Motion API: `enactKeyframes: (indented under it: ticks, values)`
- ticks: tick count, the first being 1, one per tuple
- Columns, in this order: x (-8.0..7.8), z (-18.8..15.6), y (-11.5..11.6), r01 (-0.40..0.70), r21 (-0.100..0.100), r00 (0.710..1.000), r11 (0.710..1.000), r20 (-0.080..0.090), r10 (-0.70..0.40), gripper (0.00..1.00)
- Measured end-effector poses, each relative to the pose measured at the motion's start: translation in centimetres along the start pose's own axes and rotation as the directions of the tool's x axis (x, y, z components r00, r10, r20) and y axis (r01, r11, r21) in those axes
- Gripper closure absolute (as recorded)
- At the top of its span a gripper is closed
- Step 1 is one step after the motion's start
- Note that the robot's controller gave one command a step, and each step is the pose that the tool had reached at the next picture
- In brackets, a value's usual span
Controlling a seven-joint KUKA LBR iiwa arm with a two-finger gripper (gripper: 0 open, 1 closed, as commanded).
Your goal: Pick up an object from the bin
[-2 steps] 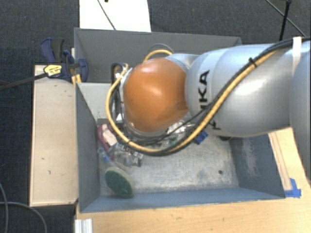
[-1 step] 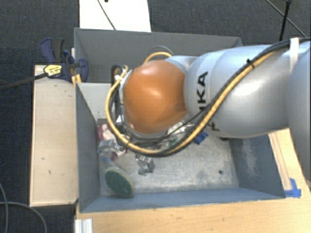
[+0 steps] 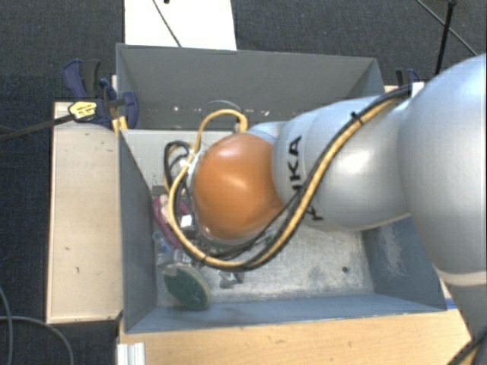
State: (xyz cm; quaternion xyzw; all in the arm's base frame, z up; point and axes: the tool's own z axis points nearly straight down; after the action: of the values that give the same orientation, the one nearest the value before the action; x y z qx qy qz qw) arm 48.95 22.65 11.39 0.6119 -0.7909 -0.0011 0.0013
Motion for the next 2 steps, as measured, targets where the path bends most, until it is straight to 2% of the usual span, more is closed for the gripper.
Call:
enactKeyframes:
  ticks: [1, 2]
  values:
    - [-0.36, 4.49, 1.35, 0.041, 0.002, 0.999, 0.999, 0.006, -0.041, 0.0]
    - [-0.37, 4.22, 1.14, 0.036, 0.006, 0.999, 0.999, 0.008, -0.036, 1.0]
